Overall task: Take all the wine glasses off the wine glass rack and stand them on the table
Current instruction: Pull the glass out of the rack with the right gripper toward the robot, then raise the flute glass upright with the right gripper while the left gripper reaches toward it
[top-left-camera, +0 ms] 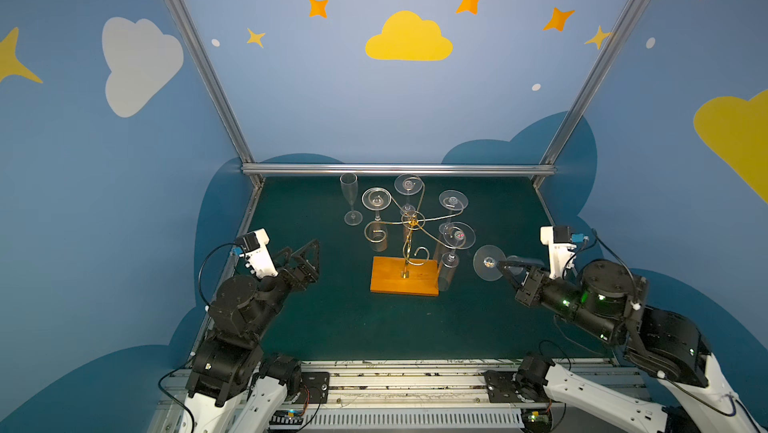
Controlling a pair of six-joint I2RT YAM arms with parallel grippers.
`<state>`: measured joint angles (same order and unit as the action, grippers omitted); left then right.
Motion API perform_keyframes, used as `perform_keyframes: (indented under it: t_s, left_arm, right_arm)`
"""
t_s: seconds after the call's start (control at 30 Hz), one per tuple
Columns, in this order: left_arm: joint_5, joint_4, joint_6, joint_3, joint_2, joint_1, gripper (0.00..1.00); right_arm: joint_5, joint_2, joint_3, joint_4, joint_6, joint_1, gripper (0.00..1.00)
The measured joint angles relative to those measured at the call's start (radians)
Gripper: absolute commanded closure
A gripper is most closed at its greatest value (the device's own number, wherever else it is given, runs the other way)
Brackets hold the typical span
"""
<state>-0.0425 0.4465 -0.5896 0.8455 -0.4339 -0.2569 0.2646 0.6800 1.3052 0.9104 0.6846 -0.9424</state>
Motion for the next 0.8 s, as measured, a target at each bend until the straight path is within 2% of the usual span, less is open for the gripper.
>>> perform_keyframes:
  t_s: [0.13, 0.23, 0.37, 0.53, 0.8]
  left_arm:
    - [0.032, -0.002, 0.0, 0.036, -0.02, 0.0, 0.08]
    - [0.071, -0.009, 0.003, 0.074, -0.045, 0.0, 0.08]
    - [0.165, -0.015, 0.033, 0.151, -0.106, 0.0, 0.11]
    - [0.34, -0.026, 0.069, 0.252, -0.209, 0.0, 0.12]
    - [0.592, -0.056, 0.094, 0.367, -0.345, -0.013, 0.19]
  right_arm:
    - [0.023, 0.037, 0.077, -0.016, -0.238, 0.0, 1.0]
    - [-0.003, 0.059, 0.103, -0.054, -0.441, 0.001, 1.0]
    - [-0.101, 0.087, 0.105, -0.113, -0.707, 0.001, 1.0]
    - [-0.251, 0.137, 0.104, -0.164, -0.997, 0.001, 1.0]
    - [-0.475, 0.167, 0.049, -0.29, -1.324, 0.0, 1.0]
